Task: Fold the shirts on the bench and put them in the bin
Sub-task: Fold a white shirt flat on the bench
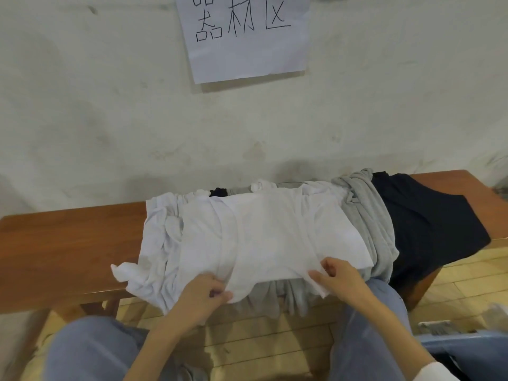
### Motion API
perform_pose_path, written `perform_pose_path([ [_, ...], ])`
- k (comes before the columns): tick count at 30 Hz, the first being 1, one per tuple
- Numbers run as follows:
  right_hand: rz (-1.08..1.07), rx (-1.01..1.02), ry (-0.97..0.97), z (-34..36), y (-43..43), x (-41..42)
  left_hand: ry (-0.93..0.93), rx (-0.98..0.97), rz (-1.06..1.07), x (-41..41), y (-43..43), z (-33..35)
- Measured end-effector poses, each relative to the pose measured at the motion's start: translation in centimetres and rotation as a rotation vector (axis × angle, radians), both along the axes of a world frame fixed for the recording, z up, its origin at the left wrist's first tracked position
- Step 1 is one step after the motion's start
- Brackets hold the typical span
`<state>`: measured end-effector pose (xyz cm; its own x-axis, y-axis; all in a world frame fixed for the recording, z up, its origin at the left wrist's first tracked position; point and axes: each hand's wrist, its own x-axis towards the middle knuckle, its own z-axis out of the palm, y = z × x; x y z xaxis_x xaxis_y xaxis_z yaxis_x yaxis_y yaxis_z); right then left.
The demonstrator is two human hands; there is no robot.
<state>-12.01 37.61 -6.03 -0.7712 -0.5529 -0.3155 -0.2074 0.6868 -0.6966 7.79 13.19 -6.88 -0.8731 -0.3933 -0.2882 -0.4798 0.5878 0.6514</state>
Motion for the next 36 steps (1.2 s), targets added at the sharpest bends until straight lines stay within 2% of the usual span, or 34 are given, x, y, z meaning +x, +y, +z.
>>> perform_pose_path([
  [3, 0.060, 0.061, -0.145, 0.5, 0.0, -0.8, -0.121, 0.034, -0.100, -0.1, -0.8, 0.1],
  [5, 0.015, 0.060, -0.088, 1.2, -0.5, -2.1, -0.148, 0.092, -0.113, -1.1, -1.6, 1.5],
  [6, -0.056, 0.019, -0.035, 1.6, -1.0, -3.0, -0.104, 0.076, -0.056, -1.8, -2.4, 1.7],
  [9, -0.237, -0.105, 0.023, 2.7, -3.5, -6.4, 0.065, -0.199, 0.215, -4.9, -5.6, 1.6],
  [11, -0.298, -0.068, -0.013, 3.3, -5.5, -9.2, 0.153, -0.339, 0.292, -7.4, -7.9, 1.6],
  [13, -0.369, -0.035, -0.164, 3.8, -7.2, -11.1, 0.183, -0.397, 0.308, -9.4, -9.7, 1.5],
  [15, -0.417, -0.085, -0.332, 4.5, -8.7, -12.1, 0.168, -0.488, 0.257, -10.9, -11.0, 1.4],
  [17, -0.415, -0.113, -0.352, 4.5, -10.0, -13.1, 0.172, -0.557, 0.224, -11.9, -12.0, 1.4],
  [19, -0.425, -0.123, -0.259, 3.7, -10.6, -13.8, 0.192, -0.636, 0.209, -12.6, -12.8, 1.2],
  [21, -0.442, -0.121, -0.178, 3.0, -10.7, -14.0, 0.173, -0.578, 0.243, -12.8, -13.2, 1.3],
  [23, -0.424, -0.096, -0.250, 2.7, -10.7, -13.9, 0.138, -0.460, 0.308, -12.6, -13.3, 1.2],
  [25, -0.344, -0.056, -0.390, 2.7, -10.6, -13.6, 0.147, -0.511, 0.296, -11.7, -13.6, 0.4],
  [27, -0.212, -0.041, -0.485, 2.9, -10.2, -13.7, 0.193, -0.642, 0.169, -10.8, -13.8, -0.5],
  [30, -0.117, -0.099, -0.537, 2.8, -9.9, -13.8, 0.231, -0.661, 0.027, -10.2, -13.9, -1.0],
  [33, -0.148, -0.166, -0.416, 2.5, -10.6, -13.4, 0.295, -0.546, 0.112, -10.8, -13.8, -0.8],
  [36, -0.265, -0.275, -0.348, 1.6, -11.5, -14.2, 0.399, -0.275, 0.334, -12.0, -13.6, 0.4],
])
